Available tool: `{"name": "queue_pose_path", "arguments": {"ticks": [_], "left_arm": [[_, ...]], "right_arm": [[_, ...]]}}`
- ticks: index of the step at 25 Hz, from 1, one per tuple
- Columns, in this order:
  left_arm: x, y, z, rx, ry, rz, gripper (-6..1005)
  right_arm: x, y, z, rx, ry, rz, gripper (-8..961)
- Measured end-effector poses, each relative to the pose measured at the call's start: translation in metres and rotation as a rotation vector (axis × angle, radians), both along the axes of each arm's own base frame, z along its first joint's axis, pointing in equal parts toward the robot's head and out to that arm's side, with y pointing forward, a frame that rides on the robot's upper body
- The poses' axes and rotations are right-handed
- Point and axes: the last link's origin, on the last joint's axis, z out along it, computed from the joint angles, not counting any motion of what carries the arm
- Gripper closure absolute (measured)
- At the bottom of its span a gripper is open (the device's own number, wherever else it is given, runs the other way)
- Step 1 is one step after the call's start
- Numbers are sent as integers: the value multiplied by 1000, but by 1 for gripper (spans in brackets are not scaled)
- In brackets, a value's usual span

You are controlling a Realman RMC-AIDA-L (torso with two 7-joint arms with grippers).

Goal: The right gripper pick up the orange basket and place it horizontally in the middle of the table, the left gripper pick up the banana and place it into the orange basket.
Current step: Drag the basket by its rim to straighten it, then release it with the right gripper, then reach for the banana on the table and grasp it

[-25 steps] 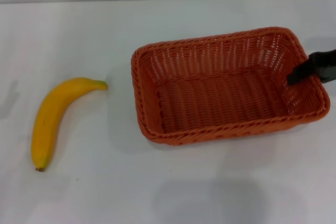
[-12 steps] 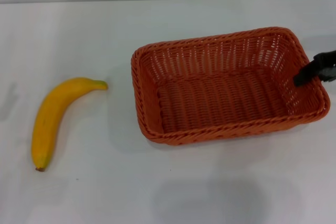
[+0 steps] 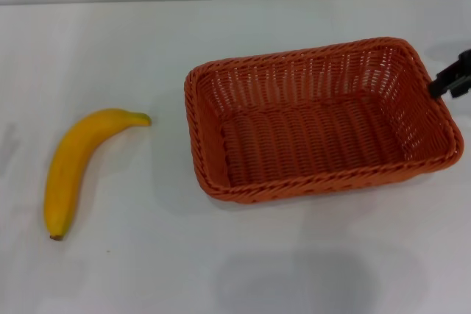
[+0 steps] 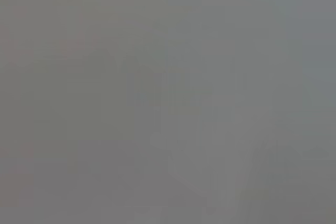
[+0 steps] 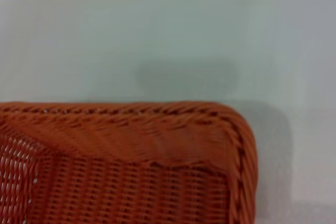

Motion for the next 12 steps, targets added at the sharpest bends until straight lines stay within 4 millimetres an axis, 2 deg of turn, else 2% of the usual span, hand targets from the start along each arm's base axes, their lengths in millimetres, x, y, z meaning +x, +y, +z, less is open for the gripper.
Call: {"name": "queue_pose_path", "arguments": {"ticks": [6, 12], "left_arm": [[-1, -7, -5, -41, -22, -9, 144], [2, -9, -8, -165, -102, -58, 145]], "right_arm": [[-3, -1, 29, 77, 48, 44, 547], [-4, -2, 69, 231, 95, 198, 547]]}}
